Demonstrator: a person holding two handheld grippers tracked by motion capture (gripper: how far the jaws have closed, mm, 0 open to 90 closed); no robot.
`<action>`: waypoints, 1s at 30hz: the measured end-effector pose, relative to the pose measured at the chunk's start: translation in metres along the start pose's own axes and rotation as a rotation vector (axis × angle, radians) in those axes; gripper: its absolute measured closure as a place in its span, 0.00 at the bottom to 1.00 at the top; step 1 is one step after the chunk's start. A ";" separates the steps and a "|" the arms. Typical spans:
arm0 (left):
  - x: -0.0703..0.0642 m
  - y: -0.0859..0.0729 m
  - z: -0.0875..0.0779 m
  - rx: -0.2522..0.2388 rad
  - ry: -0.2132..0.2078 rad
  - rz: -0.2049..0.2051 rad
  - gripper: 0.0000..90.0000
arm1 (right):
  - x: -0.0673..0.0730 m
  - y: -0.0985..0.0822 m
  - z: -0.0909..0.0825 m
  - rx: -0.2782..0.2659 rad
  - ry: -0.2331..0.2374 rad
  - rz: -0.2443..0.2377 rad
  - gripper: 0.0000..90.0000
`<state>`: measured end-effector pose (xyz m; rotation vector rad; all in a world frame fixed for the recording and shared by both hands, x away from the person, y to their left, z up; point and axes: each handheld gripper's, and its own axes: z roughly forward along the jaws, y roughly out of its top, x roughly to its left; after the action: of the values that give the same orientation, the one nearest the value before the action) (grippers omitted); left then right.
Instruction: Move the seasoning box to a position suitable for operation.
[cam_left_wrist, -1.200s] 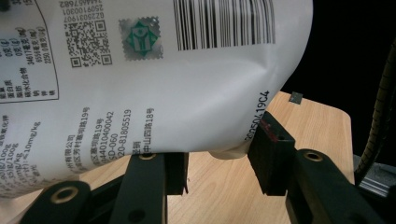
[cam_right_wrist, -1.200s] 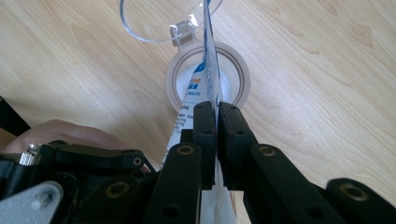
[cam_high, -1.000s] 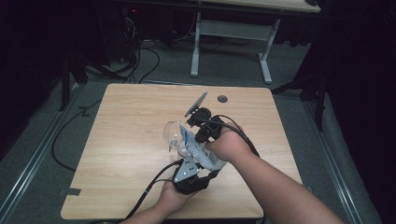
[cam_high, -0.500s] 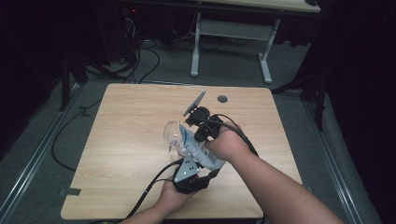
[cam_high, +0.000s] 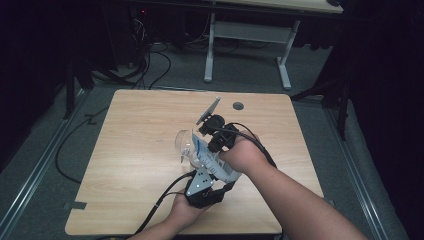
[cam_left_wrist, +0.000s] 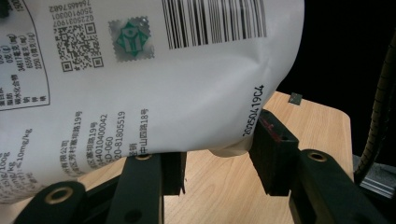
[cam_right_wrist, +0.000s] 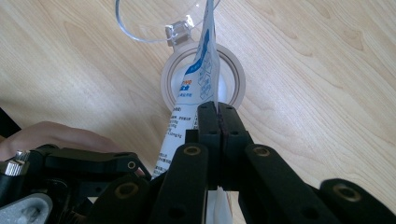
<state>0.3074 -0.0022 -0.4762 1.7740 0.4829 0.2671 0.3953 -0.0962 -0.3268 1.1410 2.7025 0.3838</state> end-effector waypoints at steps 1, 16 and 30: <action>0.000 0.000 0.000 0.000 -0.001 -0.001 0.66 | 0.000 0.000 0.000 0.000 0.000 -0.001 1.00; 0.000 0.000 0.000 -0.001 -0.003 0.001 0.66 | 0.000 -0.001 0.000 -0.002 0.005 -0.003 1.00; 0.000 0.001 0.000 -0.004 -0.007 -0.007 0.66 | -0.001 0.000 0.001 0.001 0.005 0.004 1.00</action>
<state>0.3075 -0.0027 -0.4757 1.7687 0.4826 0.2568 0.3957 -0.0967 -0.3274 1.1471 2.7054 0.3863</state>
